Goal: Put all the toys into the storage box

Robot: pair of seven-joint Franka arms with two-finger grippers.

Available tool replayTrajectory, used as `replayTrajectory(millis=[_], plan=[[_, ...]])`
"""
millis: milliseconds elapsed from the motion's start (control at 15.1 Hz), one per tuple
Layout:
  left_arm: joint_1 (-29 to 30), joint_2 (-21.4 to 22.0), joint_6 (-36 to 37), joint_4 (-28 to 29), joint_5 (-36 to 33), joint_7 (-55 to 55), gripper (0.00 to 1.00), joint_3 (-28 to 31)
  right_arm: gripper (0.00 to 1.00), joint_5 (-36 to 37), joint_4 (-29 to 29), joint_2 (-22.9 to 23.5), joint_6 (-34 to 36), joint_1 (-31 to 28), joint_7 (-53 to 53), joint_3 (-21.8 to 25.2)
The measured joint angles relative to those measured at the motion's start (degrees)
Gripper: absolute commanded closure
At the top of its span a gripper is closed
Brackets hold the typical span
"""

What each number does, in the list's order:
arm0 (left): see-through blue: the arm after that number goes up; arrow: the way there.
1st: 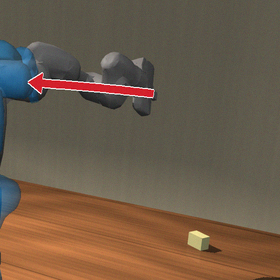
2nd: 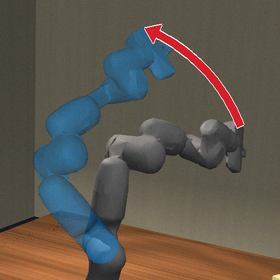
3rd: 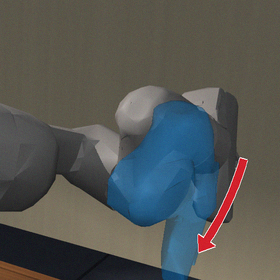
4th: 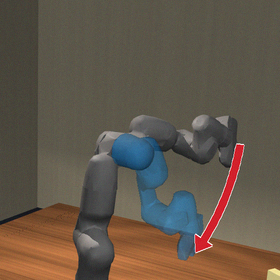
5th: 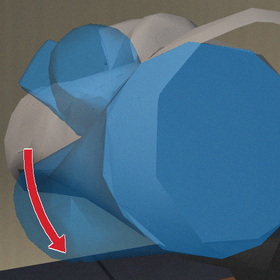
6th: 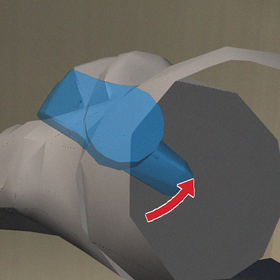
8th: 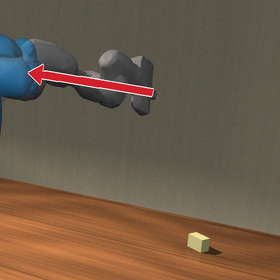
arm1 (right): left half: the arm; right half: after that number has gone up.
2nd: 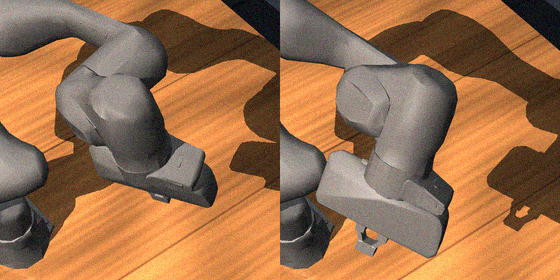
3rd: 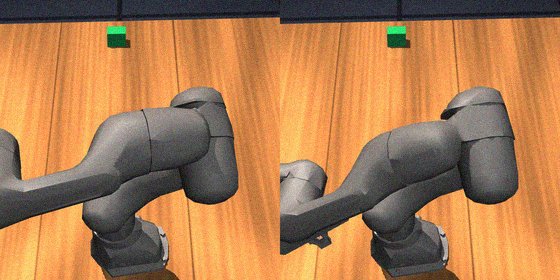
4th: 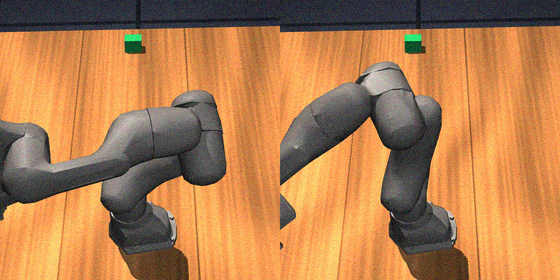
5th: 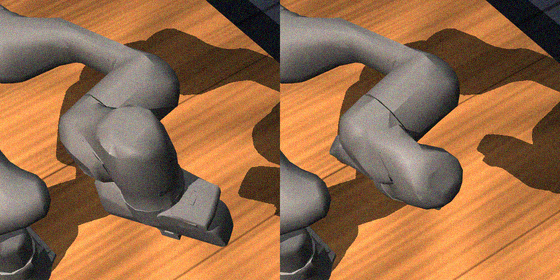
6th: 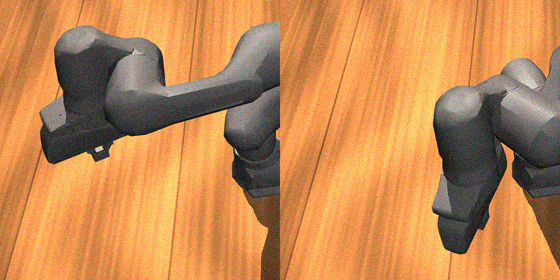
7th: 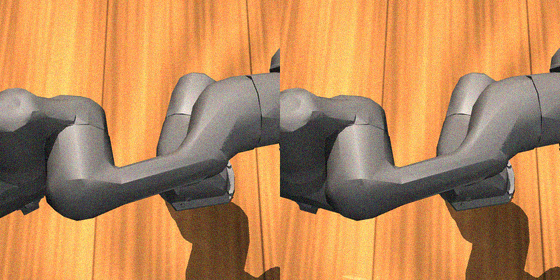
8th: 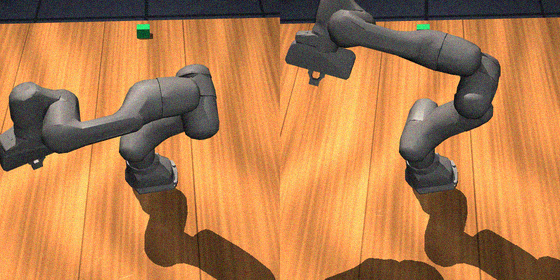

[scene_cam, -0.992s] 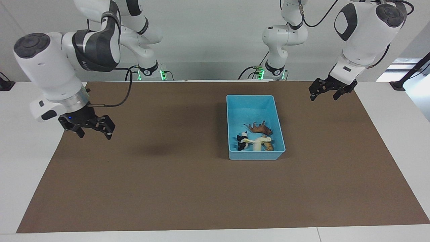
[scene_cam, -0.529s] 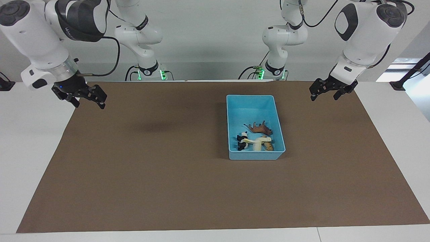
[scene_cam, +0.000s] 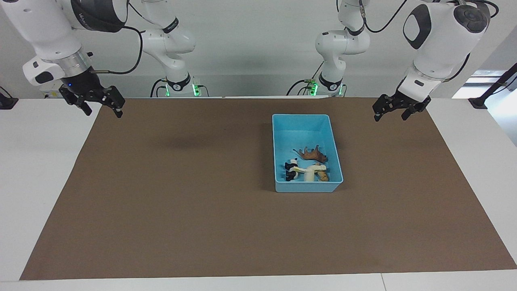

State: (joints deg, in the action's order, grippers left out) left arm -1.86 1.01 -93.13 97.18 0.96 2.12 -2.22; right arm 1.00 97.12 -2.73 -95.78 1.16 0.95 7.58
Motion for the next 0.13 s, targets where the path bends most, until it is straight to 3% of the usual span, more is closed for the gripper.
replayTrajectory(millis=[132], plan=[[0.0,0.0,0.0,0.0,0.0,0.0,0.00,0.0,0.00,0.2,0.5,0.5,-0.2,-0.1,0.0,0.0]])
